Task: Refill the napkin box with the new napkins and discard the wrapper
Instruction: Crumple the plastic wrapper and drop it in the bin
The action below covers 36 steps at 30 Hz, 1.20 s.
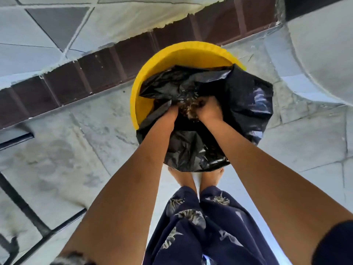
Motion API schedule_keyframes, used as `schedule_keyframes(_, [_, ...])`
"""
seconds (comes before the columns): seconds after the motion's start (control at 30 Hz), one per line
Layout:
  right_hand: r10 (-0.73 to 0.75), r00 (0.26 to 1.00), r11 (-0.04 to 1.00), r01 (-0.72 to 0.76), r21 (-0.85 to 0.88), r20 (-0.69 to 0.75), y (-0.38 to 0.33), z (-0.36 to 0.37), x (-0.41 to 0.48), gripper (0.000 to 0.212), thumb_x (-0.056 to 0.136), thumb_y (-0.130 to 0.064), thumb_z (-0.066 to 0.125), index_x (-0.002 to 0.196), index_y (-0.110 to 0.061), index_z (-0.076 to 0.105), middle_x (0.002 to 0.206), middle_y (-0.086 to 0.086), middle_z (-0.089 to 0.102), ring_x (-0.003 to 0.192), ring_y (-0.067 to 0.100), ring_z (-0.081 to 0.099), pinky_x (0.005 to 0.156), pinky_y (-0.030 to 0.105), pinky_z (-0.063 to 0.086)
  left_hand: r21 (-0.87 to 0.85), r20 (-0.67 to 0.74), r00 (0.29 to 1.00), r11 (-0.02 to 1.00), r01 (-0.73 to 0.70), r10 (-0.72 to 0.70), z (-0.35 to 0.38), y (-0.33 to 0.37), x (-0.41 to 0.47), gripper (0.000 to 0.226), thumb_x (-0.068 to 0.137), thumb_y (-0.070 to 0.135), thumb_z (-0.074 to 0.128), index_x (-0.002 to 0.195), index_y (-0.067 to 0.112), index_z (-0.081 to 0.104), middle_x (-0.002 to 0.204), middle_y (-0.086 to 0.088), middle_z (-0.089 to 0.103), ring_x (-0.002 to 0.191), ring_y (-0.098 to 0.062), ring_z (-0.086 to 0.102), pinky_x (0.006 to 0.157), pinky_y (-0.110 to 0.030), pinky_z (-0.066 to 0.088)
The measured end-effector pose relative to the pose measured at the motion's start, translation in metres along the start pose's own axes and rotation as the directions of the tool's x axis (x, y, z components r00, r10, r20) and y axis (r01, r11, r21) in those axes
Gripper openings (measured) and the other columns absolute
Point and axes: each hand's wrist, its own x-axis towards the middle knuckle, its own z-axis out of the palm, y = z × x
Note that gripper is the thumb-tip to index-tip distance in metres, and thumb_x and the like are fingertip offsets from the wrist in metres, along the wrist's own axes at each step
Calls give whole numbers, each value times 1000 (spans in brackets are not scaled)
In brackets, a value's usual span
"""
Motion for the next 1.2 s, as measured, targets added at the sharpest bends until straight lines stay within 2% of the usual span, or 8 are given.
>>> schedule_keyframes(0.1, [-45, 998, 984, 39, -175, -32, 8, 13, 21, 33, 83, -12, 59, 114, -4, 60, 118, 19, 63, 110, 32, 59, 91, 35, 48, 92, 1, 1000, 996, 4, -4, 1, -6, 29, 43, 102, 14, 28, 141, -3, 26, 151, -18, 29, 129, -22, 39, 96, -23, 40])
schedule_keyframes(0.2, [-66, 997, 977, 57, -204, -39, 14, 21, 34, 35, 84, -14, 59, 117, -2, 57, 119, 19, 62, 112, 31, 58, 90, 33, 47, 135, -23, 999, 990, -33, 36, -3, -24, 50, 45, 100, 21, 36, 142, 4, 32, 150, -14, 34, 137, -27, 35, 113, -33, 29])
schedule_keyframes(0.47, [-30, 952, 909, 153, -387, 304, 18, 10, 5, 31, 90, -16, 49, 118, -7, 56, 123, 18, 57, 112, 33, 54, 88, 31, 45, 271, 35, 999, 962, -42, 34, -10, -18, 14, 51, 100, 28, 36, 147, 13, 21, 156, -6, 21, 140, -25, 26, 112, -35, 25])
schedule_keyframes(0.63, [-201, 972, 894, 232, -384, 121, 5, -27, -45, 32, 85, -12, 51, 116, -12, 59, 116, 17, 61, 105, 37, 57, 83, 37, 49, 427, 14, 979, 884, -190, 204, -26, -2, -51, 40, 98, 12, 39, 137, 3, 39, 142, -19, 43, 128, -34, 42, 106, -39, 35])
schedule_keyframes(0.8, [-662, 748, 598, 564, -570, 45, -22, -73, -95, 28, 79, -5, 52, 104, -11, 63, 105, 12, 64, 92, 35, 59, 70, 41, 48, 466, -159, 820, 774, -429, 550, -59, -8, -112, 53, 94, 15, 48, 144, 16, 32, 148, -9, 38, 134, -27, 40, 110, -40, 35])
schedule_keyframes(0.9, [-775, 630, 445, 599, -666, 49, -39, -91, -110, 35, 73, 0, 60, 107, -8, 61, 112, 15, 62, 88, 36, 61, 64, 41, 50, 653, -270, 680, 649, -391, 682, -79, -15, -132, 50, 93, 17, 50, 141, 19, 37, 148, -10, 36, 132, -30, 39, 104, -43, 39])
schedule_keyframes(1.07, [-624, 780, 501, 448, -740, 49, -57, -84, -93, 42, 89, -6, 50, 129, -11, 40, 127, 15, 47, 86, 35, 61, 54, 36, 38, 652, -339, 657, 671, -352, 674, -88, -19, -126, 40, 91, 32, 54, 129, 21, 47, 119, -12, 58, 108, -30, 57, 83, -41, 49])
schedule_keyframes(1.2, [-590, 808, 557, 409, -723, 3, -61, -74, -75, 26, 90, -7, 47, 116, -6, 43, 101, 19, 61, 79, 36, 61, 53, 36, 37, 695, -314, 640, 629, -349, 701, -77, -18, -112, 37, 91, 27, 55, 124, 16, 43, 107, -12, 65, 95, -31, 62, 73, -35, 46])
